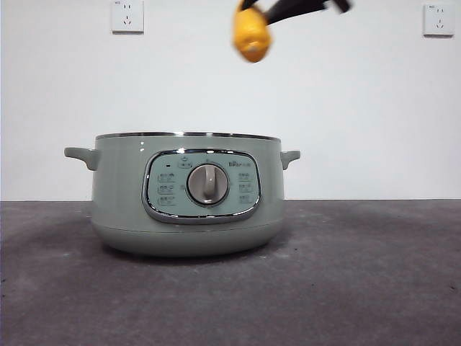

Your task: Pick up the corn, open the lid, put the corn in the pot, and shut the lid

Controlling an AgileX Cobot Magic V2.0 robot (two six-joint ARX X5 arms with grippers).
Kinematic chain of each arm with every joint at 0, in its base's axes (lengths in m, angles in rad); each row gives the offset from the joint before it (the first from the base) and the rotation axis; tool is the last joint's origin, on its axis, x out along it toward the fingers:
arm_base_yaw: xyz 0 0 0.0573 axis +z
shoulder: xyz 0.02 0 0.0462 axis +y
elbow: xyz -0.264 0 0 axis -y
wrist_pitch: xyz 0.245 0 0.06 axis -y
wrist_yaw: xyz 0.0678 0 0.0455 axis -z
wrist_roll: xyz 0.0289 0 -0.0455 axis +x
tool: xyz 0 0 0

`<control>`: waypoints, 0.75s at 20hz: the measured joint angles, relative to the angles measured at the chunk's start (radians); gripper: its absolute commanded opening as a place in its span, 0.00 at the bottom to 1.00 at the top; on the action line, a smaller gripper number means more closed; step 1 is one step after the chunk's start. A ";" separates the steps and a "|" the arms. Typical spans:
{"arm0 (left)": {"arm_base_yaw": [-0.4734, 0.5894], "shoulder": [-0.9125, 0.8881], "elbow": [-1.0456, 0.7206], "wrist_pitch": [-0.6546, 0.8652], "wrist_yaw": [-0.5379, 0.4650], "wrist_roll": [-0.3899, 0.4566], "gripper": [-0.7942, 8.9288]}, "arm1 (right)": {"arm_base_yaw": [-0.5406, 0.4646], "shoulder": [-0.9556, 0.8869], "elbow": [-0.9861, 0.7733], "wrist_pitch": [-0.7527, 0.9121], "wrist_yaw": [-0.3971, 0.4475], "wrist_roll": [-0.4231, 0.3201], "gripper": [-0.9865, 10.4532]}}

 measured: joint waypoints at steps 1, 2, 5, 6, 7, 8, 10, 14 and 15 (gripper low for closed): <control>0.000 -0.017 -0.002 -0.008 0.001 0.000 0.07 | 0.010 0.035 0.034 -0.001 0.000 -0.001 0.07; 0.000 -0.033 -0.003 -0.025 0.001 0.000 0.07 | 0.022 0.077 0.072 -0.002 0.002 -0.003 0.07; 0.000 -0.068 -0.006 -0.069 0.004 -0.002 0.07 | 0.051 0.195 0.175 -0.019 0.029 -0.012 0.07; 0.000 -0.077 -0.008 -0.080 0.005 -0.003 0.07 | 0.061 0.236 0.206 -0.026 0.036 -0.015 0.07; 0.000 -0.084 -0.008 -0.085 0.004 -0.003 0.07 | 0.067 0.270 0.231 -0.033 0.040 -0.020 0.07; 0.000 -0.090 -0.008 -0.090 0.003 -0.003 0.07 | 0.075 0.311 0.258 -0.044 0.044 -0.024 0.07; 0.000 -0.100 -0.008 -0.094 0.003 -0.003 0.07 | 0.086 0.381 0.303 -0.063 0.059 -0.030 0.07; 0.000 -0.105 -0.008 -0.108 0.004 -0.003 0.07 | 0.103 0.499 0.358 -0.093 0.084 -0.039 0.07; 0.000 -0.105 -0.008 -0.116 0.005 -0.003 0.07 | 0.108 0.522 0.365 -0.099 0.090 -0.042 0.07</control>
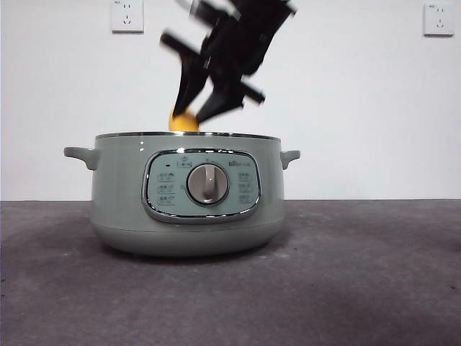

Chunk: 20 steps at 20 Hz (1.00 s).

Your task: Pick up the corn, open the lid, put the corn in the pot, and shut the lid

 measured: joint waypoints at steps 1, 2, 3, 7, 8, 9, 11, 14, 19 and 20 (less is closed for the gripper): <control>0.000 0.000 0.000 -0.008 0.000 0.000 0.07 | 0.005 0.024 0.004 -0.002 0.014 -0.002 0.07; 0.000 0.001 -0.001 -0.010 0.008 0.000 0.07 | 0.010 0.048 0.006 -0.008 0.029 -0.008 0.07; 0.000 0.003 -0.001 -0.010 0.017 0.000 0.07 | 0.014 0.064 0.008 -0.019 0.036 -0.012 0.07; 0.000 0.006 -0.001 -0.010 0.037 0.000 0.07 | 0.023 0.100 0.013 -0.050 0.068 -0.023 0.07; 0.000 0.007 -0.001 -0.010 0.043 0.000 0.07 | 0.025 0.100 0.018 -0.067 0.073 -0.026 0.07; 0.000 0.011 -0.001 -0.010 0.047 0.000 0.07 | 0.025 0.100 0.018 -0.078 0.076 -0.027 0.07; 0.000 0.019 -0.001 -0.010 0.050 0.000 0.07 | 0.025 0.102 0.022 -0.095 0.083 -0.027 0.08; 0.000 0.030 -0.002 -0.010 0.052 0.000 0.07 | 0.025 0.103 0.025 -0.119 0.083 -0.027 0.10; 0.000 0.056 -0.002 -0.009 0.090 0.000 0.07 | 0.025 0.105 0.026 -0.217 0.082 -0.027 0.09; 0.000 0.057 -0.002 -0.009 0.093 0.000 0.07 | 0.025 0.105 0.026 -0.216 0.082 -0.027 0.10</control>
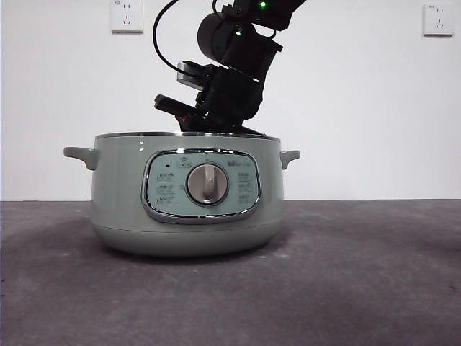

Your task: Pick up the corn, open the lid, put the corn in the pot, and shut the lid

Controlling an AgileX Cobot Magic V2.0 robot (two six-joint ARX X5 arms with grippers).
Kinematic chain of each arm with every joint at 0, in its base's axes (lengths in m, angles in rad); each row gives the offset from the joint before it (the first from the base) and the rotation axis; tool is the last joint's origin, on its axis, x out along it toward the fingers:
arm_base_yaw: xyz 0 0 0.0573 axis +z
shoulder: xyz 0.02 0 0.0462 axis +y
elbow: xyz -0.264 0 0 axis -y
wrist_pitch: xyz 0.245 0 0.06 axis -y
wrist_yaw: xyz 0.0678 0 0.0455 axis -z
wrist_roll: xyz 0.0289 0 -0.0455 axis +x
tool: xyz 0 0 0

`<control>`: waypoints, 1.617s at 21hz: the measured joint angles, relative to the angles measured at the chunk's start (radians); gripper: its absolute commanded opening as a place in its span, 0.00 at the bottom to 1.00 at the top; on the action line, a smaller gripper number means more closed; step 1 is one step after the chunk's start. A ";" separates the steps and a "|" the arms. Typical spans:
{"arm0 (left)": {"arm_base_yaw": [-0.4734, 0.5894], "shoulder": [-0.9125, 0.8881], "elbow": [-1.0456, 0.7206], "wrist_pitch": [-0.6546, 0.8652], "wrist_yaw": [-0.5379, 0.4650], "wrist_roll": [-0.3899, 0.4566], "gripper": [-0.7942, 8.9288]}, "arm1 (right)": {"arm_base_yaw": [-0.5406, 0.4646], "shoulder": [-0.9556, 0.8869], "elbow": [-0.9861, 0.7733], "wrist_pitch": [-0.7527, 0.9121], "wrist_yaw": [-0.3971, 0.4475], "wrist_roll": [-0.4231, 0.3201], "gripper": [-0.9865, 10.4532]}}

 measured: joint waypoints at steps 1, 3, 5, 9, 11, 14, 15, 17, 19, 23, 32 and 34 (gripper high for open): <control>0.000 0.000 0.000 0.000 0.000 0.000 0.07 | 0.000 0.000 0.000 0.000 0.000 0.000 0.10; 0.000 0.000 0.000 0.000 0.000 0.000 0.07 | 0.000 0.002 0.000 0.002 0.000 0.000 0.32; 0.000 0.000 0.000 0.000 0.001 0.000 0.07 | 0.000 0.002 0.000 0.005 0.000 -0.007 0.48; 0.000 0.003 0.000 0.000 0.001 0.001 0.07 | 0.001 0.014 0.024 -0.025 0.001 -0.014 0.47; 0.000 0.016 0.000 0.000 0.001 0.003 0.07 | 0.001 0.026 0.104 -0.083 0.002 -0.014 0.47; 0.000 0.045 0.000 0.011 0.001 0.003 0.07 | 0.000 0.026 0.344 -0.256 0.042 -0.019 0.47; 0.000 0.053 0.000 0.021 0.001 0.003 0.07 | 0.000 0.026 0.415 -0.312 0.074 -0.023 0.47; 0.000 0.078 0.000 0.053 0.004 0.009 0.07 | 0.000 0.026 0.578 -0.451 0.165 -0.030 0.47; 0.000 0.119 0.000 0.086 0.025 0.019 0.07 | -0.001 0.026 0.740 -0.586 0.247 -0.036 0.47; -0.020 0.255 0.000 0.190 0.096 0.022 0.07 | -0.001 -0.054 0.863 -0.586 0.274 -0.040 0.47; -0.159 0.542 0.000 0.418 0.023 0.056 0.08 | -0.001 -0.455 0.653 -0.586 0.281 -0.052 0.47; -0.191 0.581 0.000 0.450 0.007 0.058 0.08 | 0.000 -0.550 0.565 -0.586 0.281 -0.052 0.47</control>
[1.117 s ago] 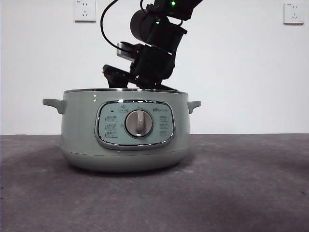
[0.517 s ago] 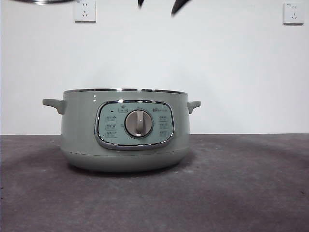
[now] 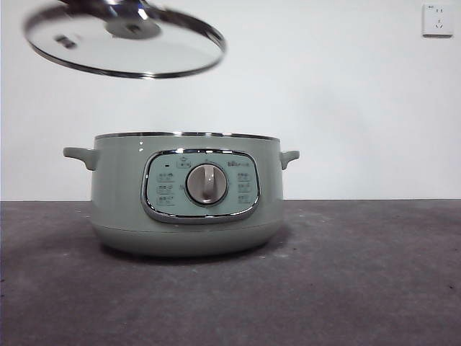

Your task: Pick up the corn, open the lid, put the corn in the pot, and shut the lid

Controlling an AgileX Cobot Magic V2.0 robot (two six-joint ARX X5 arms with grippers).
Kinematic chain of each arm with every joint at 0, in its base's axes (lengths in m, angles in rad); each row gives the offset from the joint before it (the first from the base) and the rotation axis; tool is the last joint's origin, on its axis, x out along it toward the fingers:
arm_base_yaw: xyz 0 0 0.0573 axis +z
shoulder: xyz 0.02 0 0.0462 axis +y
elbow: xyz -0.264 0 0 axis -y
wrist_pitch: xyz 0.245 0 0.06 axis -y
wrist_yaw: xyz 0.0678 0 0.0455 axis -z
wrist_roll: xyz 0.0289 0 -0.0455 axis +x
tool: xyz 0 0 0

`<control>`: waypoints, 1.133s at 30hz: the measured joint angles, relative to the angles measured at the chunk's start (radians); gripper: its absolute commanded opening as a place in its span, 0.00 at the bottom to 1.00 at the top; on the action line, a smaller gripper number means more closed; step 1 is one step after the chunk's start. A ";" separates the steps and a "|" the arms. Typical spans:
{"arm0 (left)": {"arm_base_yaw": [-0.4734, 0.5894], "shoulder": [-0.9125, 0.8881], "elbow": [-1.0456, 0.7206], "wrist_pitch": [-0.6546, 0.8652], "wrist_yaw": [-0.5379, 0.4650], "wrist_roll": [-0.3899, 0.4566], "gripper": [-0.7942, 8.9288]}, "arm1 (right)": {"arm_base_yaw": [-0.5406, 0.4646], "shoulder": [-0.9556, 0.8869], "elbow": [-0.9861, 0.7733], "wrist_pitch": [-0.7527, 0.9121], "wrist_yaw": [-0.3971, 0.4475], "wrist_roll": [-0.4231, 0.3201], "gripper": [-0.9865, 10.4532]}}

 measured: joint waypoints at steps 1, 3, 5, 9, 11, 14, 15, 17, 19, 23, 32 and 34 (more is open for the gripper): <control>-0.014 0.019 0.000 0.011 -0.001 0.002 0.08 | 0.000 -0.047 -0.047 0.000 0.000 0.000 0.47; -0.035 0.053 0.000 0.022 -0.005 0.006 0.08 | 0.000 -0.129 -0.136 0.000 0.000 0.000 0.47; -0.053 0.089 0.000 0.045 -0.016 0.006 0.08 | 0.000 -0.209 -0.226 0.000 0.009 0.001 0.47; -0.075 0.149 0.000 0.079 -0.042 0.006 0.08 | 0.000 -0.357 -0.389 0.000 0.053 0.001 0.47; -0.081 0.168 0.000 0.079 -0.042 0.006 0.08 | 0.000 -0.423 -0.449 0.000 0.074 0.006 0.47; -0.095 0.191 0.000 0.083 -0.057 0.006 0.08 | 0.000 -0.514 -0.521 0.000 0.098 0.020 0.47; -0.100 0.198 0.000 0.084 -0.061 0.006 0.08 | 0.000 -0.535 -0.539 0.000 0.105 0.024 0.47; -0.107 0.217 0.000 0.089 -0.064 0.006 0.08 | 0.000 -0.582 -0.575 0.000 0.122 0.034 0.47; -0.115 0.231 0.000 0.092 -0.064 0.006 0.08 | 0.000 -0.618 -0.597 0.000 0.129 0.040 0.47; -0.126 0.240 0.000 0.093 -0.075 0.006 0.08 | 0.000 -0.664 -0.625 0.000 0.159 0.054 0.47; -0.132 0.241 -0.010 0.096 -0.089 0.005 0.08 | 0.000 -0.706 -0.630 0.000 0.173 0.062 0.47; -0.132 0.241 -0.010 0.096 -0.089 0.005 0.08 | 0.000 -0.709 -0.630 0.000 0.173 0.062 0.47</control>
